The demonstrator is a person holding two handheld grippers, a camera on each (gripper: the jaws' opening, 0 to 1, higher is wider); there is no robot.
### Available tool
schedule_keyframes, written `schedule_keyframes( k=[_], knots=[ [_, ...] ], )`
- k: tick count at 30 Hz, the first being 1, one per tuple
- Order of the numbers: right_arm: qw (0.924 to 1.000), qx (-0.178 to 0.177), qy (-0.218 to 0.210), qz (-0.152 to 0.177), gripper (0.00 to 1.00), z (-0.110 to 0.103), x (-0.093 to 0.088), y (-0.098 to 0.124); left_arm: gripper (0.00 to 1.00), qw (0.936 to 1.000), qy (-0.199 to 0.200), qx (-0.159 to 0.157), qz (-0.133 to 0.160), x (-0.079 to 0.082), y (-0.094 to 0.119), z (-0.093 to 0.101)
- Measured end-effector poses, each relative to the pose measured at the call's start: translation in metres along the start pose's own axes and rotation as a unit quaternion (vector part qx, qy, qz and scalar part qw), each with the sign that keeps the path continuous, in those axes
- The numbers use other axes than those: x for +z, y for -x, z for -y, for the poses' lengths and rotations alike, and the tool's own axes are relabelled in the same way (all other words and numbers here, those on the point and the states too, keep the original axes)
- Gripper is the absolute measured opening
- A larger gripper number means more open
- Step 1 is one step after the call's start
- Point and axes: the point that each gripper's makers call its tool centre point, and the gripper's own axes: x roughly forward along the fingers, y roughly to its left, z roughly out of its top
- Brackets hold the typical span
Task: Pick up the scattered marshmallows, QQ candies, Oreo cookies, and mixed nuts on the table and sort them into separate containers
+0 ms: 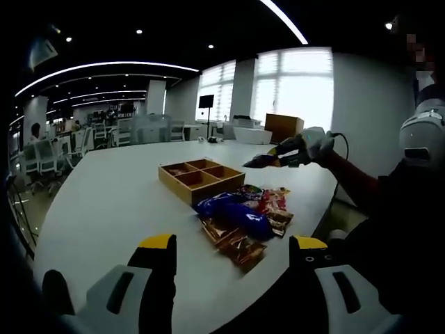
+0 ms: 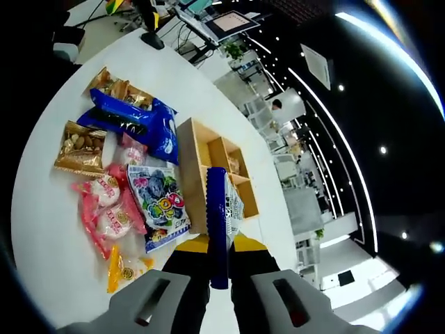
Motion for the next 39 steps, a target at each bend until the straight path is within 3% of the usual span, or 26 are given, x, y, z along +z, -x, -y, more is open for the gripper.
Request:
schedule_keyframes(
  k=[18, 39],
  knots=[
    [0.9997, -0.007, 0.014, 0.019, 0.05, 0.017, 0.009, -0.015, 0.7, 0.9999, -0.006, 0.006, -0.01, 0.002, -0.007, -0.004],
    [0.9993, -0.008, 0.012, 0.035, 0.05, 0.017, 0.017, -0.042, 0.7, 0.9996, -0.017, 0.012, -0.019, 0.003, -0.011, -0.006]
  ],
)
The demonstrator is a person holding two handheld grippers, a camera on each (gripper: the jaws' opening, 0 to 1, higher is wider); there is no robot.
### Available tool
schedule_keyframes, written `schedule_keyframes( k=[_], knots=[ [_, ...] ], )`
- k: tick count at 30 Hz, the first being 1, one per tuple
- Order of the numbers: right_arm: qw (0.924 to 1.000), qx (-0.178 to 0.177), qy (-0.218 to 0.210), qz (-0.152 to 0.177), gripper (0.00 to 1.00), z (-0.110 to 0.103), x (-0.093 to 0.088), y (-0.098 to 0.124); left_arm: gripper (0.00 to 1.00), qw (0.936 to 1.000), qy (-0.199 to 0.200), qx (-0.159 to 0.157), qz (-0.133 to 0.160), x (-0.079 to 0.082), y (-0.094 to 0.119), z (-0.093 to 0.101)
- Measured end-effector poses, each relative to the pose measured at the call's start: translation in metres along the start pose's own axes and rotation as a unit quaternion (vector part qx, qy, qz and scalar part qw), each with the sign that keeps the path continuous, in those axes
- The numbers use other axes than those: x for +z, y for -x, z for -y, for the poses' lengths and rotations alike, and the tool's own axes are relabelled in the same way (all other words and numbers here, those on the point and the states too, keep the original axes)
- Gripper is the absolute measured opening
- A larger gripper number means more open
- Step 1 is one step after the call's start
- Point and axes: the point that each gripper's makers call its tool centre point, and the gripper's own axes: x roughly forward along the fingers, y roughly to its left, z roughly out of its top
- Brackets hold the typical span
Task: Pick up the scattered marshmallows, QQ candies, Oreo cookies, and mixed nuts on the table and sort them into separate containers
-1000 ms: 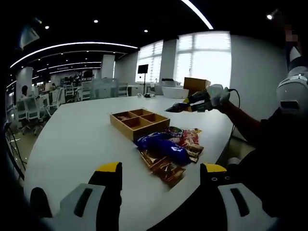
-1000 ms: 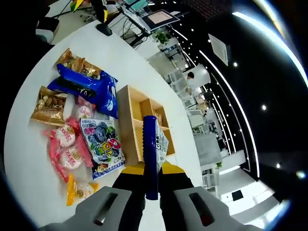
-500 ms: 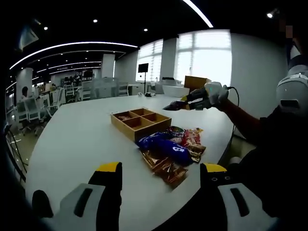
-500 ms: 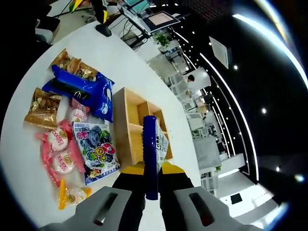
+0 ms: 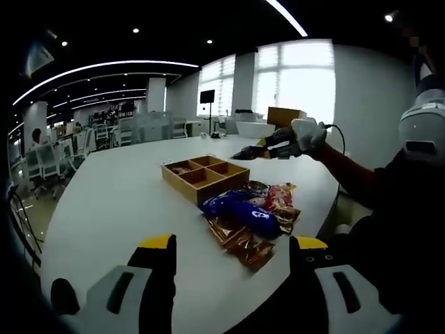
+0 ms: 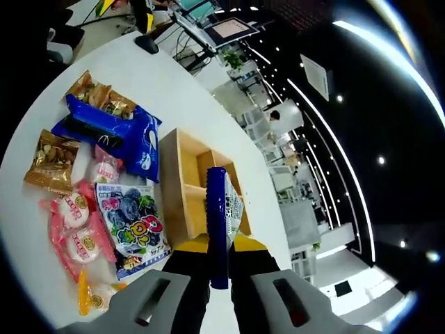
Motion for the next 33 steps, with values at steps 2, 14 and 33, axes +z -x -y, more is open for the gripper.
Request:
schedule_keyframes(
  k=[2, 14, 33],
  knots=[
    [1.0, -0.001, 0.001, 0.001, 0.05, 0.0, 0.003, -0.002, 0.7, 1.0, -0.002, 0.002, 0.0, 0.002, 0.001, -0.001],
    [1.0, 0.0, 0.003, 0.001, 0.05, 0.002, 0.004, -0.012, 0.7, 0.9999, -0.006, 0.014, 0.001, 0.006, 0.006, -0.006],
    [0.9999, 0.012, 0.001, -0.008, 0.05, 0.0, -0.007, -0.023, 0.7, 0.9999, -0.008, 0.008, -0.004, 0.006, 0.003, -0.002]
  ],
)
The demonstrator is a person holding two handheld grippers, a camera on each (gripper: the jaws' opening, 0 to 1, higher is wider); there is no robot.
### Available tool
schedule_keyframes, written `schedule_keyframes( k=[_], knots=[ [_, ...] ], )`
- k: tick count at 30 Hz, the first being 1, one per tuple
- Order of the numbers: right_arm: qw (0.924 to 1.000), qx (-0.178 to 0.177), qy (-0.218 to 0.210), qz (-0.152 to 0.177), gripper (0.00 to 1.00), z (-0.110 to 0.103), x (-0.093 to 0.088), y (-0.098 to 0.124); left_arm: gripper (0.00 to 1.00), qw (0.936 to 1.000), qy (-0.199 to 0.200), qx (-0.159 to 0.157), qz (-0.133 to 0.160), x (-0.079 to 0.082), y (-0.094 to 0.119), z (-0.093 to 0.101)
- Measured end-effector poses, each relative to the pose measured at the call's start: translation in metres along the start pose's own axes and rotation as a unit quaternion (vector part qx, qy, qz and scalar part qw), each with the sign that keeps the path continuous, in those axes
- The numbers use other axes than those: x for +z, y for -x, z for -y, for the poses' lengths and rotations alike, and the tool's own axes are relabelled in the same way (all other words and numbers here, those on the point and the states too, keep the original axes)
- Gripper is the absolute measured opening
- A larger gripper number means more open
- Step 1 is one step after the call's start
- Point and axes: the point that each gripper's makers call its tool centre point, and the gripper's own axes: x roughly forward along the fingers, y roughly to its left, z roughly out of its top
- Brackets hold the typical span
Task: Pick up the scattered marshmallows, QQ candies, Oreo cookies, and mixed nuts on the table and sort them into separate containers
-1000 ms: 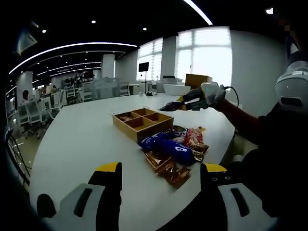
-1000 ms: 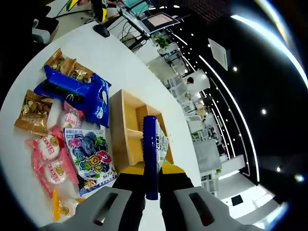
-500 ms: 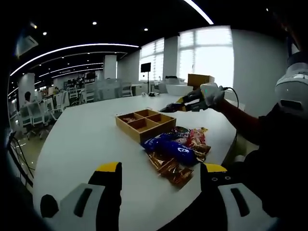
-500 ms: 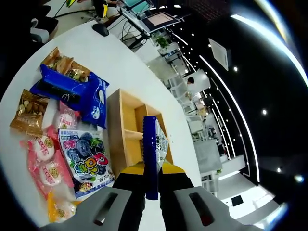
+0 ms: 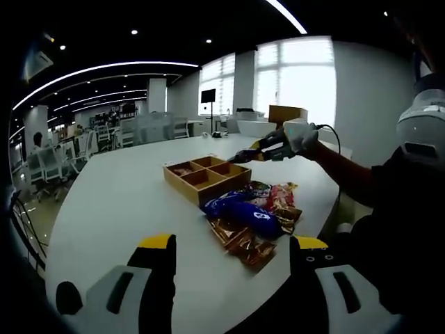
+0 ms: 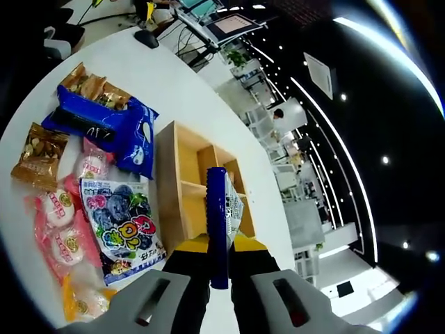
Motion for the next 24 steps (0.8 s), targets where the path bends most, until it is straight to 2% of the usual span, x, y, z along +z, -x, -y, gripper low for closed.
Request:
schedule_keyframes(
  k=[7, 24],
  knots=[
    [0.9999, 0.012, 0.002, -0.007, 0.05, -0.005, -0.006, -0.006, 0.7, 1.0, -0.001, 0.001, -0.002, 0.0, 0.0, -0.001],
    [0.9999, 0.011, 0.007, -0.007, 0.05, 0.002, -0.002, -0.015, 0.7, 1.0, -0.003, -0.002, 0.002, 0.002, 0.003, 0.001]
  ],
)
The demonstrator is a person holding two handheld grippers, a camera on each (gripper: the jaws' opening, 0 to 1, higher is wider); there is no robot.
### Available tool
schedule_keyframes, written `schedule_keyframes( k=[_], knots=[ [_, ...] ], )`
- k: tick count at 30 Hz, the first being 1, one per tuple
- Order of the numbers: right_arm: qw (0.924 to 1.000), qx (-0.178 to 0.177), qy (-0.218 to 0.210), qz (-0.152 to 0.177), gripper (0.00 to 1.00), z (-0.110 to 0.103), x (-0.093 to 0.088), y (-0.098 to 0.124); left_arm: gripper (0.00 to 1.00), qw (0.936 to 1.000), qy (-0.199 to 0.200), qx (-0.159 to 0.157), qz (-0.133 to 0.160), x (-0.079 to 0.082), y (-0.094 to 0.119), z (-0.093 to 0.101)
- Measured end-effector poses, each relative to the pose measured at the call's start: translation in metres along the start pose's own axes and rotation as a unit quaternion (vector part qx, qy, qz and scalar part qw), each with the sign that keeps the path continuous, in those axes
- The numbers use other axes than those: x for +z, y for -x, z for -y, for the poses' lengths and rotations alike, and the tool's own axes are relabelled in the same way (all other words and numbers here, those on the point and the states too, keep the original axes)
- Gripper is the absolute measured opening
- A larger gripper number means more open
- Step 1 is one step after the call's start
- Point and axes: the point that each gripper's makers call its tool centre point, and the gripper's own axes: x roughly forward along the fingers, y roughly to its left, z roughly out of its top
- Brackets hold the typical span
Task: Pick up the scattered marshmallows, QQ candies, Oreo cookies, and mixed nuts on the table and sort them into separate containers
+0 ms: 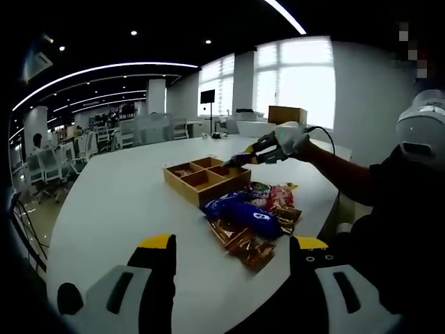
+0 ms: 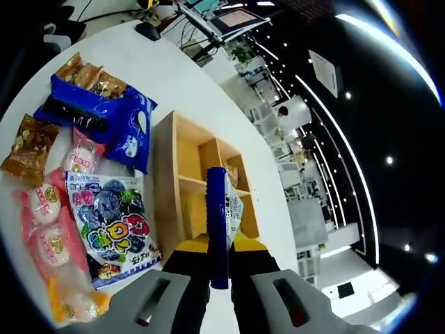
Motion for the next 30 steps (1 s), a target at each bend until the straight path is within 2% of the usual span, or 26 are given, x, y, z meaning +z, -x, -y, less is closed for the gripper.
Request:
schedule_keyframes(
  k=[23, 30],
  knots=[
    [0.9989, 0.019, 0.041, -0.011, 0.06, -0.007, 0.005, -0.018, 0.7, 1.0, 0.004, -0.002, 0.0, -0.005, 0.002, 0.005],
    [0.9984, 0.029, 0.049, -0.009, 0.05, -0.011, 0.011, -0.023, 0.7, 1.0, 0.006, -0.002, 0.001, -0.006, 0.004, 0.005]
  ],
)
